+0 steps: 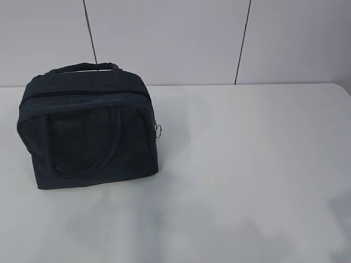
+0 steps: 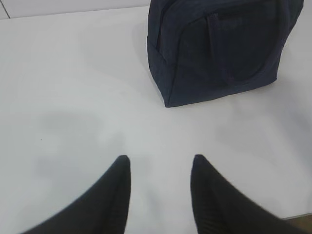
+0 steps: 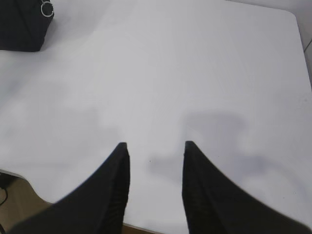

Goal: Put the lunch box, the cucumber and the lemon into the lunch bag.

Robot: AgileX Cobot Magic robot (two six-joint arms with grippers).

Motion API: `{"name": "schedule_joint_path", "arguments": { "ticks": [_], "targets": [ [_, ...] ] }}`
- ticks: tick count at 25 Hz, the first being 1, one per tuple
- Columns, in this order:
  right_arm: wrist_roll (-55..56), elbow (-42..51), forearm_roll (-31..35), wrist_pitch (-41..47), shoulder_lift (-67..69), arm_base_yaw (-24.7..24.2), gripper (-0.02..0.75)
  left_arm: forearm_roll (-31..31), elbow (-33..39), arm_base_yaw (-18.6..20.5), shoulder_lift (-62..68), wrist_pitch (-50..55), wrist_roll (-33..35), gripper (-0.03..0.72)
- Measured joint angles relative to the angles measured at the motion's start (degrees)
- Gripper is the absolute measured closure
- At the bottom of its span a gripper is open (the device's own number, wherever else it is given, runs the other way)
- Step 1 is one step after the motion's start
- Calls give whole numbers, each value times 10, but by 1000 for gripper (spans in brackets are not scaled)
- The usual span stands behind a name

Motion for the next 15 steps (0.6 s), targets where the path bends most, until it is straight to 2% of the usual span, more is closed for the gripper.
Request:
{"name": "schedule_joint_path", "arguments": {
  "ticks": [6,10,15],
  "targets": [
    [0,0,0,0,0,-2,475,-1,0,0,0,0,0,413],
    [0,0,-1,0,0,-36,475,-1,0,1,0,-1,0,423],
    [0,0,-1,0,0,-60,475,-1,0,33,0,-2,0,423]
  ]
}}
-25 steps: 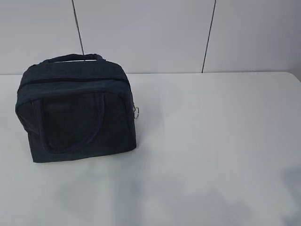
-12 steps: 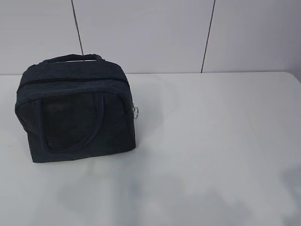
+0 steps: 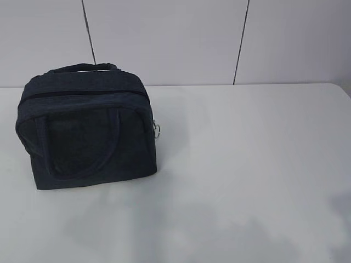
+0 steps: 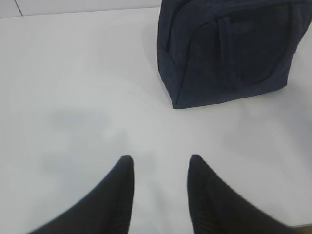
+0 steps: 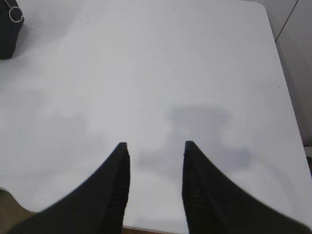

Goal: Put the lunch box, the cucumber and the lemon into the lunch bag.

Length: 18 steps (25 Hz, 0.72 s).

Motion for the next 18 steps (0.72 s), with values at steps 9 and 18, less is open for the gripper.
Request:
{"name": "schedule_joint_path", "arguments": {
  "ticks": [9,18],
  "targets": [
    [0,0,0,1,0,0,475,0,0,6,0,0,0,424],
    [0,0,0,1,0,0,476,0,0,6,0,0,0,424]
  ]
}}
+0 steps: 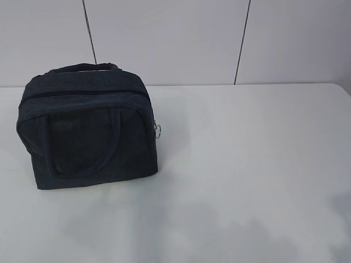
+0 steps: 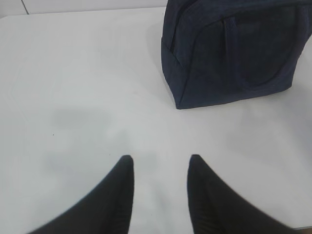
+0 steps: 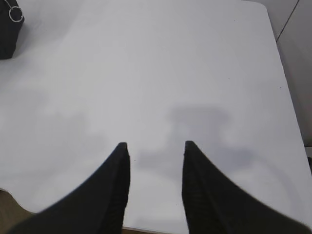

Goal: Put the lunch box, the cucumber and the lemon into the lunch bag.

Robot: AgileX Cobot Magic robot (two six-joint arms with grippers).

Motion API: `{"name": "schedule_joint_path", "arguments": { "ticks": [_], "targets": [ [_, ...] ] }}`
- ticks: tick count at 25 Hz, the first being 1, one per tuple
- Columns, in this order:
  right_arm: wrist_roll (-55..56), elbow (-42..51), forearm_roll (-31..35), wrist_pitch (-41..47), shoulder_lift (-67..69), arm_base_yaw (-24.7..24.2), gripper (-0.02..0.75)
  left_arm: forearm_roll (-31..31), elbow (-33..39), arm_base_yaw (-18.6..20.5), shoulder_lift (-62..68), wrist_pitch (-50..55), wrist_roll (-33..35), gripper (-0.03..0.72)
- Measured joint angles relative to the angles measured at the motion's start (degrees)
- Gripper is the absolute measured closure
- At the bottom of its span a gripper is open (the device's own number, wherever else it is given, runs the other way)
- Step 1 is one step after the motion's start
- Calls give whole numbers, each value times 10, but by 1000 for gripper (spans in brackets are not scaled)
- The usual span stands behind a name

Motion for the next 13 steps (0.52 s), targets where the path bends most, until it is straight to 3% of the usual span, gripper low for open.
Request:
{"name": "schedule_joint_path", "arguments": {
  "ticks": [13],
  "targets": [
    [0,0,0,0,0,0,475,0,0,0,0,0,0,424]
  ]
}}
